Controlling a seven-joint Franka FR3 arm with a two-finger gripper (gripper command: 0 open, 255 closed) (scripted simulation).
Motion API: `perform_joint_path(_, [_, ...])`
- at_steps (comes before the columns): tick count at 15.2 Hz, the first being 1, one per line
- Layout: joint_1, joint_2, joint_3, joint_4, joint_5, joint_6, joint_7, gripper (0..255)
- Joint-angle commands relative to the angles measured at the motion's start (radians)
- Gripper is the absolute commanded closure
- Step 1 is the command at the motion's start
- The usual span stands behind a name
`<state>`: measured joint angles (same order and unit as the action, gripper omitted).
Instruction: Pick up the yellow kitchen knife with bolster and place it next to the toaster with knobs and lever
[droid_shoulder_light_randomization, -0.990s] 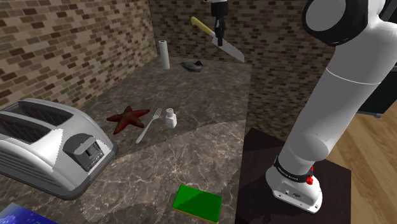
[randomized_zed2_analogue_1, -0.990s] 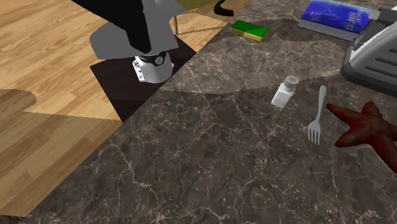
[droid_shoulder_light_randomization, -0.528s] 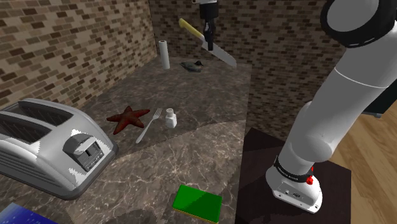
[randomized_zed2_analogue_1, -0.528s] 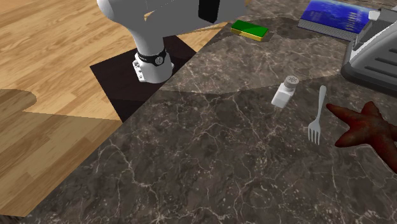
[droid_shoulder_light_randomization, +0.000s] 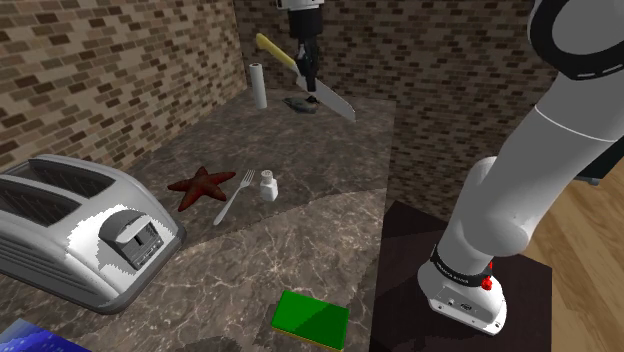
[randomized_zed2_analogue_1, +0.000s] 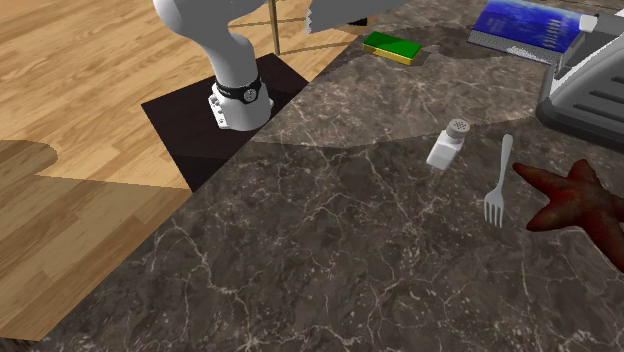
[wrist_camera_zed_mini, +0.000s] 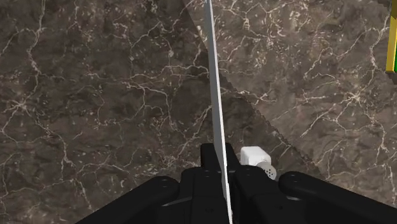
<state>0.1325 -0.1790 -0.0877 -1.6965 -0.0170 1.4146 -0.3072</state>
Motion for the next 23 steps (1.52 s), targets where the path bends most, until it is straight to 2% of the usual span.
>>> perform_joint_path(1, [0.02, -0.001, 0.028, 0.003, 0.01, -0.005, 0.05, 255])
perform_joint_path(13, [0.142, 0.082, 0.199, 0.094, 0.062, -0.006, 0.346, 255])
perform_joint_path(23, [0.262, 0.275, 0.325, 0.321, 0.052, -0.034, 0.594, 255])
